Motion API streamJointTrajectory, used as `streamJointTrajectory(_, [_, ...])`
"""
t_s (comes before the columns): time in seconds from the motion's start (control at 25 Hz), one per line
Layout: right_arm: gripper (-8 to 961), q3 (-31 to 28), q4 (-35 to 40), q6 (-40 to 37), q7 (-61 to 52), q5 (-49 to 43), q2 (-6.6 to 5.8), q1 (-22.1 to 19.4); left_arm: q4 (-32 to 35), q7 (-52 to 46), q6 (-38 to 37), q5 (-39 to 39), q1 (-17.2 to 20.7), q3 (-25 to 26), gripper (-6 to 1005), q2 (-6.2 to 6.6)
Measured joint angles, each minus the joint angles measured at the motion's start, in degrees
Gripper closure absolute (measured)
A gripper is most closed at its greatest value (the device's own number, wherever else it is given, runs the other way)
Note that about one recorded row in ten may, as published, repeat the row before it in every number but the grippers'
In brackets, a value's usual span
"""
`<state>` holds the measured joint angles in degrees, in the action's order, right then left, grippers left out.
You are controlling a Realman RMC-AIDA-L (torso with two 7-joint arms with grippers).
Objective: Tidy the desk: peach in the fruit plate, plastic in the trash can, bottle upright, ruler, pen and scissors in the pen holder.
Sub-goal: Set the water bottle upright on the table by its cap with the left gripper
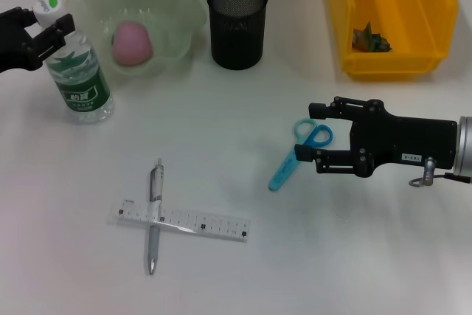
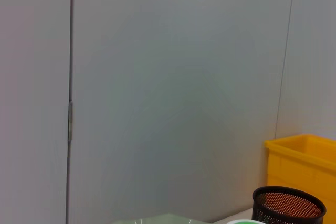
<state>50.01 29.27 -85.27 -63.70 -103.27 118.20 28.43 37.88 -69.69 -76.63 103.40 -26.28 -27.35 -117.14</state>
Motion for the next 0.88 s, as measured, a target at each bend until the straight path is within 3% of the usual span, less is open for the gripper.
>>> streamJointTrajectory(0.64, [167, 0.0, -0.07, -0.07, -0.01, 0.0, 0.0, 0.13, 0.19, 0.62, 0.26, -0.29, -0.07, -0.46, 519, -0.3])
streamJointTrajectory(0.88, [167, 0.0, -0.09, -0.06, -0.07, 0.0, 0.0, 0.13, 0.53, -0.13, -0.76, -0.47, -0.07, -0.37, 280, -0.22])
